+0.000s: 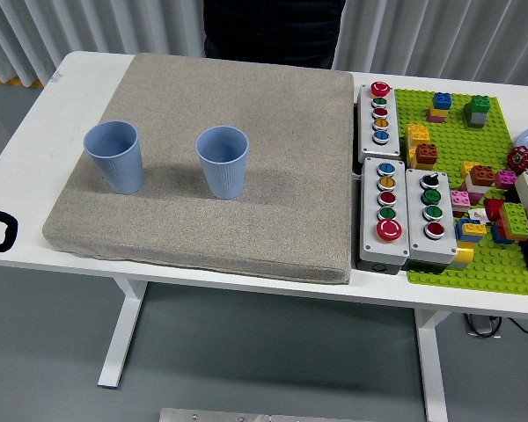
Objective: Pick cup pour cup place
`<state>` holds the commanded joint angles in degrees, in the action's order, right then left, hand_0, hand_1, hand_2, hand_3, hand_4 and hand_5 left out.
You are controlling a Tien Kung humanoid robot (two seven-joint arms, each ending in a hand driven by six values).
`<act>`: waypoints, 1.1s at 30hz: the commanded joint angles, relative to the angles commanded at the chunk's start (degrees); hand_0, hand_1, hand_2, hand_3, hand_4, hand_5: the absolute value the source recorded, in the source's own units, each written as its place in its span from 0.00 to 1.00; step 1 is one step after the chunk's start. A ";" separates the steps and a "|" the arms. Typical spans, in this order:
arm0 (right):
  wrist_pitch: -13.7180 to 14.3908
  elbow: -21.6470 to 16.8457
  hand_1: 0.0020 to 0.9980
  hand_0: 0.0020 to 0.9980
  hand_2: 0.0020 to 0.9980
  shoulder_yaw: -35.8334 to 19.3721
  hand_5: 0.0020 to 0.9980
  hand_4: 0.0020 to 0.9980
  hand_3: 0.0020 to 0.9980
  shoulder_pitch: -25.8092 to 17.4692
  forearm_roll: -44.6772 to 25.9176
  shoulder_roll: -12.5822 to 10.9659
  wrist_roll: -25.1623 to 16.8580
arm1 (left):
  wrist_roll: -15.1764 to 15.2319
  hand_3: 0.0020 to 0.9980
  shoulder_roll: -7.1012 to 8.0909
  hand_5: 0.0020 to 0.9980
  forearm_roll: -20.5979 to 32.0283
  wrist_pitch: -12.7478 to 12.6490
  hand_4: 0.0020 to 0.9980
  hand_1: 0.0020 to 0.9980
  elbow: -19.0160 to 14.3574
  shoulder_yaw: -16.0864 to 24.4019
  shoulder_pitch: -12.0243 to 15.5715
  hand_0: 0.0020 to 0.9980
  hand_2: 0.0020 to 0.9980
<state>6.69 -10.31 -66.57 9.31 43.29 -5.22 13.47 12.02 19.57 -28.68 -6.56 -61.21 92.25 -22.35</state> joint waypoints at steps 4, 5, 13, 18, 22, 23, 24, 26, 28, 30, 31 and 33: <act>0.04 0.00 0.70 0.72 0.75 -0.31 0.28 0.33 0.71 0.08 0.47 0.03 0.11 | -0.06 0.84 -0.11 1.00 -0.06 -0.02 0.86 0.75 -0.08 0.23 0.09 0.77 0.80; 0.04 0.00 0.70 0.72 0.75 -0.36 0.28 0.33 0.71 0.09 0.54 0.04 0.12 | -0.07 0.84 -0.12 1.00 -0.07 -0.02 0.86 0.75 -0.09 0.24 0.09 0.77 0.80; 0.14 0.00 0.70 0.72 0.75 -1.40 0.28 0.33 0.71 0.42 1.69 0.10 0.27 | -0.06 0.83 -0.18 1.00 -0.13 -0.05 0.86 0.75 -0.16 0.50 0.04 0.77 0.80; 0.16 0.00 0.70 0.72 0.75 -1.14 0.28 0.33 0.71 0.46 1.41 0.07 0.20 | -0.06 0.83 -0.17 1.00 -0.14 -0.08 0.85 0.75 -0.21 0.55 -0.06 0.77 0.80; 0.15 0.00 0.70 0.72 0.75 -0.95 0.28 0.33 0.71 0.38 1.18 0.06 0.15 | -0.07 0.83 -0.51 1.00 -0.46 -0.20 0.85 0.75 0.02 0.50 -0.40 0.77 0.80; 0.14 0.00 0.70 0.72 0.75 -0.88 0.28 0.33 0.71 0.38 1.15 0.05 0.14 | -0.07 0.83 -0.54 1.00 -0.44 -0.19 0.85 0.75 0.01 0.47 -0.38 0.77 0.80; 0.12 0.00 0.70 0.72 0.75 -0.78 0.28 0.33 0.71 0.38 1.00 0.04 0.13 | -0.07 0.83 -0.54 1.00 -0.52 -0.21 0.85 0.75 0.01 0.40 -0.34 0.77 0.80; 0.13 0.00 0.70 0.72 0.75 -0.72 0.28 0.33 0.71 0.35 0.91 0.05 0.13 | -0.03 0.83 -0.52 1.00 -0.65 -0.26 0.85 0.75 0.00 0.34 -0.27 0.77 0.80; 0.12 0.00 0.70 0.72 0.75 -0.68 0.28 0.33 0.71 0.27 0.90 0.08 0.14 | 0.04 0.83 -0.51 1.00 -0.76 -0.33 0.85 0.75 -0.03 0.30 -0.09 0.77 0.80; 0.12 0.00 0.70 0.72 0.75 -0.64 0.28 0.33 0.71 0.10 0.94 0.12 0.16 | 0.07 0.83 -0.53 1.00 -0.74 -0.32 0.85 0.75 -0.08 0.28 0.21 0.77 0.80; 0.12 0.00 0.70 0.72 0.75 -0.63 0.28 0.33 0.71 0.05 0.96 0.13 0.17 | 0.07 0.83 -0.54 1.00 -0.73 -0.32 0.85 0.75 -0.10 0.29 0.29 0.77 0.80; 0.12 0.00 0.70 0.72 0.75 -0.65 0.28 0.33 0.71 -0.06 1.07 0.16 0.19 | 0.08 0.83 -0.60 1.00 -0.70 -0.35 0.85 0.75 -0.15 0.32 0.46 0.77 0.80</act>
<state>6.81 -10.31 -67.22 9.24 44.36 -5.06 13.67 12.10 18.97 -29.38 -6.90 -61.36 92.58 -21.89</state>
